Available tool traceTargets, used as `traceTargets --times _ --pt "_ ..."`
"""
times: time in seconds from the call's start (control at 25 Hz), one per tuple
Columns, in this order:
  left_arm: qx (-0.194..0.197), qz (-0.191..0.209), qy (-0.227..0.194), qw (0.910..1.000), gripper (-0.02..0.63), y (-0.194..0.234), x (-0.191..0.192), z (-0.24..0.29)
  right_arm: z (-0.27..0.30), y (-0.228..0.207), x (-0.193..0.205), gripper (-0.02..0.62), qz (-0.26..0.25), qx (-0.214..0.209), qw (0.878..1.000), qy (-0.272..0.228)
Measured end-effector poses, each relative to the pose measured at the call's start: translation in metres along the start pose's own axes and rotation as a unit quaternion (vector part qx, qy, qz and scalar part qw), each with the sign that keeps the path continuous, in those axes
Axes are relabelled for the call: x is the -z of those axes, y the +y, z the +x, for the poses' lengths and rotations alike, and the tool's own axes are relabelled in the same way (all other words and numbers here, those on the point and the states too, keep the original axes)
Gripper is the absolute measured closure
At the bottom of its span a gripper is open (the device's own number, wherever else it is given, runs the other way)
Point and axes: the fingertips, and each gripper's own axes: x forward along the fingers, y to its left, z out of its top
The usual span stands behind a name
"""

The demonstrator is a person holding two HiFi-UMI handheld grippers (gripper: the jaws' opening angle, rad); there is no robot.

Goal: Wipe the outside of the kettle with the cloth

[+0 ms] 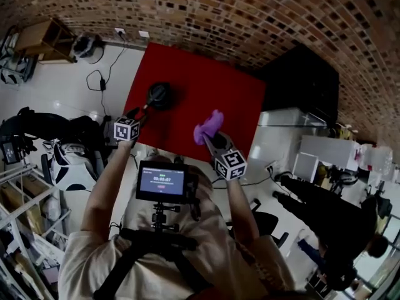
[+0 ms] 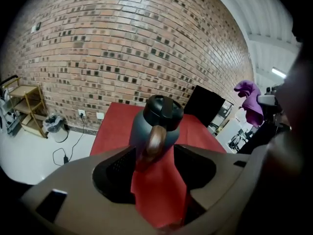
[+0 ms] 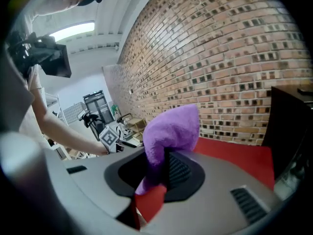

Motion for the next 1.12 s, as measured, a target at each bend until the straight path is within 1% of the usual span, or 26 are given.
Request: traceTargets --times 0.2,0.24,0.28,0.32,0.4,0.48,0.56,0.64,0.76,0.84,0.92,1.0,1.12 --pt "0.036 0.058 0.03 0.9972 0.36 -0.002 -0.004 0.028 0.015 0.003 -0.013 0.499 0.005 0.015 1.0 0.0" --pt "0.041 0.071 0.033 0.9961 0.373 -0.002 -0.005 0.033 0.016 0.003 -0.016 0.499 0.007 0.02 1.0 -0.003" --pt "0.044 0.086 0.036 0.9947 0.414 -0.001 -0.005 0.036 0.017 0.003 -0.017 0.499 0.01 0.026 1.0 -0.008" --pt "0.046 0.102 0.041 0.9929 0.47 0.0 -0.006 0.037 0.017 0.002 -0.019 0.499 0.014 0.033 0.999 -0.013" --pt "0.054 0.137 0.051 0.9877 0.494 -0.004 -0.005 0.036 0.015 -0.001 -0.021 0.499 0.02 0.043 0.999 -0.022" --pt "0.063 0.168 0.065 0.9817 0.497 -0.006 -0.001 0.036 0.011 -0.005 -0.02 0.499 0.03 0.053 0.998 -0.027" --pt "0.069 0.18 0.073 0.9785 0.505 -0.006 -0.002 0.039 0.008 -0.007 -0.019 0.499 0.039 0.065 0.997 -0.031" --pt "0.082 0.164 0.061 0.9811 0.508 -0.013 -0.015 0.04 0.005 -0.009 -0.018 0.499 0.042 0.074 0.996 -0.034" --pt "0.108 0.118 0.03 0.9867 0.508 -0.027 -0.044 0.038 -0.001 -0.012 -0.018 0.499 0.045 0.082 0.995 -0.038" --pt "0.129 0.089 0.022 0.9874 0.508 -0.03 -0.05 0.037 -0.005 -0.012 -0.017 0.499 0.048 0.087 0.994 -0.04" --pt "0.154 0.059 0.019 0.9861 0.508 -0.032 -0.051 0.037 -0.006 -0.013 -0.018 0.499 0.05 0.09 0.994 -0.042" --pt "0.18 0.034 0.016 0.983 0.508 -0.038 -0.052 0.036 -0.005 -0.015 -0.02 0.499 0.05 0.09 0.994 -0.046" --pt "0.215 0.025 0.007 0.9762 0.506 -0.054 -0.055 0.025 0.0 -0.014 -0.022 0.499 0.046 0.083 0.994 -0.046"
